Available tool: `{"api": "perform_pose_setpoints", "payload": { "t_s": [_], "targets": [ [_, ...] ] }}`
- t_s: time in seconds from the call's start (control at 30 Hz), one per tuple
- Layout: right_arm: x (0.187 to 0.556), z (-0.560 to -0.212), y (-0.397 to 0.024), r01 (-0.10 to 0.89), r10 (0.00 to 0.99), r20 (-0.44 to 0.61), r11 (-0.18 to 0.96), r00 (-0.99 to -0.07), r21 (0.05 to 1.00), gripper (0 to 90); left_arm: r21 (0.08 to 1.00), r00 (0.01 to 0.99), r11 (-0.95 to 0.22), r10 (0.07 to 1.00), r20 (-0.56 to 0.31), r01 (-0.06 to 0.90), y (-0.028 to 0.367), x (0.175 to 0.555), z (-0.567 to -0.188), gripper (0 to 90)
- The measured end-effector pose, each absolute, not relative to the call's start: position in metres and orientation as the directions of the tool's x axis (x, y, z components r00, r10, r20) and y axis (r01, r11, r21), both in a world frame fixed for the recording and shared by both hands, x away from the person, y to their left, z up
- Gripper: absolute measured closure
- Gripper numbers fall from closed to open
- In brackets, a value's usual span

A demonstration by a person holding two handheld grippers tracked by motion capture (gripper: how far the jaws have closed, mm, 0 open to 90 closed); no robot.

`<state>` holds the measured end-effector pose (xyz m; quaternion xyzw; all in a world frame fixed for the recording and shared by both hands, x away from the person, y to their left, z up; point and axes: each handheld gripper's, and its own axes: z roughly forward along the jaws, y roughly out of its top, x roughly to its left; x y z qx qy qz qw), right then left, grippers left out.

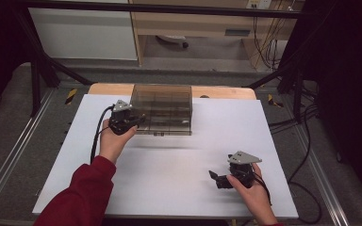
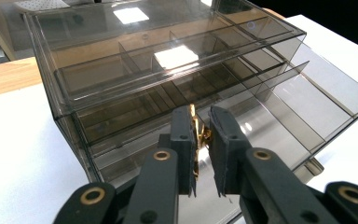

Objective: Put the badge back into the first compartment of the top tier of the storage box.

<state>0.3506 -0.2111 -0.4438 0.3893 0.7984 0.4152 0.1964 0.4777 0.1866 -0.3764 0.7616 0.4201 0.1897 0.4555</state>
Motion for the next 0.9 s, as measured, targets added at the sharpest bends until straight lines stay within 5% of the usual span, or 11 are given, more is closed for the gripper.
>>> {"api": "perform_pose_setpoints", "payload": {
  "t_s": [0.9],
  "targets": [
    [0.3506,-0.4441,-0.2103,0.458,0.779,0.009,0.359,-0.627,0.813,2.5,0.84,0.577,-0.247,0.811,-0.094,0.483,0.1861,0.4764,-0.3866,79.6]
  ]
}}
